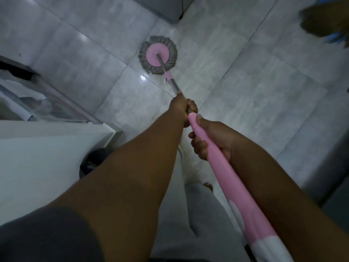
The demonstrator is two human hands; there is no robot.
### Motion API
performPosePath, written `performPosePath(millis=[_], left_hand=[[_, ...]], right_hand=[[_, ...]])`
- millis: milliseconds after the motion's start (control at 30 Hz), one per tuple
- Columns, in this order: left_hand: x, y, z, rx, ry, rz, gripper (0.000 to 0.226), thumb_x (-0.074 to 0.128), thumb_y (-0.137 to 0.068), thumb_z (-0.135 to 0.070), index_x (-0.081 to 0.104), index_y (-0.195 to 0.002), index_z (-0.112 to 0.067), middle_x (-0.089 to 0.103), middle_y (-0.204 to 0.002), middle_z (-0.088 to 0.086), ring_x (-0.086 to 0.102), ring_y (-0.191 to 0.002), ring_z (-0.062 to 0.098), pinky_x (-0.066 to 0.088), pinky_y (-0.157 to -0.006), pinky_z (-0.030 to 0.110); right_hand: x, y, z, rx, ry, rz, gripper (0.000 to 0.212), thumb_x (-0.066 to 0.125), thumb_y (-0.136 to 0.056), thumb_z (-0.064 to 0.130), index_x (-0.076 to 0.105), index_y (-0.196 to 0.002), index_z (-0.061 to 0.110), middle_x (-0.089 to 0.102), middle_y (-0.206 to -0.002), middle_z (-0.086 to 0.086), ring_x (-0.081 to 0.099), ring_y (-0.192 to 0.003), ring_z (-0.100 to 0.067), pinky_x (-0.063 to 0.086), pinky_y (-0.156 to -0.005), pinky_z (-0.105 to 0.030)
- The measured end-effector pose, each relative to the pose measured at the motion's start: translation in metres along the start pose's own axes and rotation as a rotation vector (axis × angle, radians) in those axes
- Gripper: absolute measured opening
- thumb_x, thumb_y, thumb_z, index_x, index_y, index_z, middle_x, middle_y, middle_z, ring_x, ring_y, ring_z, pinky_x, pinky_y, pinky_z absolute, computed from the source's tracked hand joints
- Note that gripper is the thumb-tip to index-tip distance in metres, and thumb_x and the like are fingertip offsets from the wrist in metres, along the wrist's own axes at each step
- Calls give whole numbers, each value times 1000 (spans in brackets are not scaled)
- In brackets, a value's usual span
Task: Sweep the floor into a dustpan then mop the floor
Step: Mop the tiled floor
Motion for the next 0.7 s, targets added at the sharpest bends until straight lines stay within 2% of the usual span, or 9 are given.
performPosePath(millis=[267, 367, 500, 700], left_hand=[[3, 43, 136, -105, 53, 63, 51, 39, -102, -52, 37, -65, -17, 33, -43, -6, 28, -29, 6, 23, -30, 13], [12, 60, 167, -135, 44, 85, 51, 39, -102, -52, 37, -66, -17, 33, -50, -5, 28, -33, 7, 24, -31, 14], [12, 67, 152, -129, 45, 93, 50, 38, -103, -50, 37, -67, -16, 31, -55, -3, 28, -36, 8, 25, -32, 14], [9, 35, 59, -77, 166, 104, 51, 38, -103, -51, 37, -66, -16, 33, -45, -4, 27, -28, 7, 23, -30, 12]], right_hand=[[-70, 67, -98, 30, 24, -91, 53, 51, -92, 56, 54, -91, 3, 47, -57, -5, 42, -36, -13, 38, -34, -20], [-88, 89, -118, 91, -21, -94, 52, 51, -92, 55, 53, -94, 4, 47, -56, -6, 42, -35, -14, 39, -33, -21], [-78, 89, -104, 142, -13, -75, 52, 53, -91, 56, 53, -96, 4, 46, -56, -6, 42, -35, -14, 40, -34, -21], [-27, 46, -28, 144, 99, -72, 53, 48, -93, 57, 53, -92, 4, 45, -55, -5, 41, -34, -13, 39, -33, -21]])
Point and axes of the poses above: each hand's wrist, its own y-axis away from the middle knuckle, its own x-axis out of the palm, z = x × y, the point moved 4 cm from there along -y, towards the middle knuckle
